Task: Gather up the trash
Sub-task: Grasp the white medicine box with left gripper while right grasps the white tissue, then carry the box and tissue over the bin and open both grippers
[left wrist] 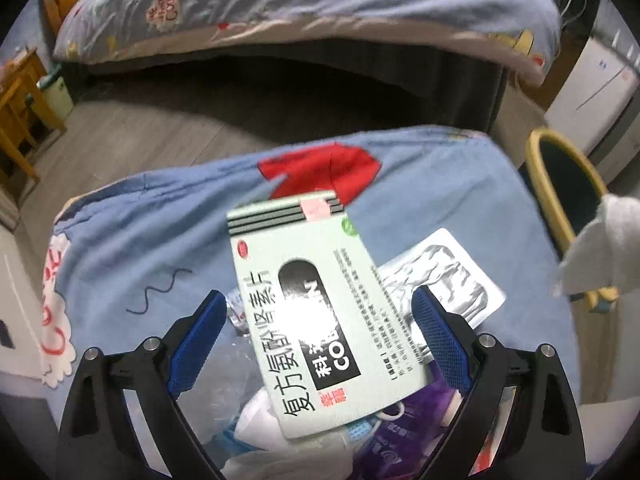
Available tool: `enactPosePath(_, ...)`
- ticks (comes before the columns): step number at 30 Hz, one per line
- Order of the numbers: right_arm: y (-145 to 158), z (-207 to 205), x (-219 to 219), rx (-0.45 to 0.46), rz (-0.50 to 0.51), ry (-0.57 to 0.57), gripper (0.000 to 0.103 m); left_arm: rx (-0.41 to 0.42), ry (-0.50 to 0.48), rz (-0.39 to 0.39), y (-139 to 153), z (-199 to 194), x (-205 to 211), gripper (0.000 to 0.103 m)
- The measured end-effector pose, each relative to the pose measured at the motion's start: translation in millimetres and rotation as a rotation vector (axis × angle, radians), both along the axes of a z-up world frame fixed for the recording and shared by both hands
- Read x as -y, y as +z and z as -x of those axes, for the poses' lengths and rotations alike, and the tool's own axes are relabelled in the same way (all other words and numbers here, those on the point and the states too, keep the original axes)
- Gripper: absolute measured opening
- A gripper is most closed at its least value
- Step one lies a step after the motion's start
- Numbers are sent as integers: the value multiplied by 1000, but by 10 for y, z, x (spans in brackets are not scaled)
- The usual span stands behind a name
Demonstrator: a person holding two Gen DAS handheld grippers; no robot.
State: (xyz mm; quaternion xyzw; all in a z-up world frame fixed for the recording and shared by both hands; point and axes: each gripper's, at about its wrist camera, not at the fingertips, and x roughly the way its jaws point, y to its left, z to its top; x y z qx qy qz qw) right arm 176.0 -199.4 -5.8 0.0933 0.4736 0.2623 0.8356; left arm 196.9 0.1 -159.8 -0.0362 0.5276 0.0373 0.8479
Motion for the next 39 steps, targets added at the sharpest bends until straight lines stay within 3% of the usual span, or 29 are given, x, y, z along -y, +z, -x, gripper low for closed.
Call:
enactPosePath(4, -12, -32, 38, -3, -3, -10, 6, -24, 11, -11, -58, 7, -24, 92)
enactPosePath(7, 10, -47, 54, 5, -12, -14, 6, -22, -4, 0, -49, 14, -58, 77)
enactPosePath(9, 47, -50, 68, 12, -17, -18, 6, -15, -21, -18, -20, 31, -62, 77)
enactPosePath(16, 220, -84, 270, 47, -49, -61, 6, 100, -52, -65, 295, 129, -48, 71)
enactPosePath(17, 246, -94, 306, 51, -54, -69, 6, 115, -53, -62, 353, 140, -54, 41)
enactPosePath(18, 272, -108, 352, 57, -60, -79, 6, 116, -61, -49, 389, 124, -77, 30)
enactPosePath(19, 301, -124, 413, 64, -66, -92, 6, 116, -61, -31, 434, 107, -83, 26)
enactPosePath(22, 314, -184, 575, 61, -88, -126, 6, 87, -67, -37, 449, 117, -93, 25)
enactPosePath(24, 286, -206, 629, 48, -100, -134, 6, 63, -63, -30, 393, 106, -94, 30)
enactPosePath(25, 279, -208, 635, 45, -102, -132, 6, 63, -61, -27, 372, 86, -107, 38)
enactPosePath(28, 274, -192, 641, 46, -107, -123, 6, 47, -76, -16, 304, 72, -92, 39)
enactPosePath(32, 290, -195, 675, 45, -118, -132, 6, 50, -103, -3, 320, 110, -9, 33)
enactPosePath(35, 312, -219, 708, 47, -123, -136, 6, 58, -139, -34, 346, 101, 89, 20)
enactPosePath(39, 371, -269, 817, 66, -119, -146, 6, 105, -160, -78, 470, 103, 158, 19)
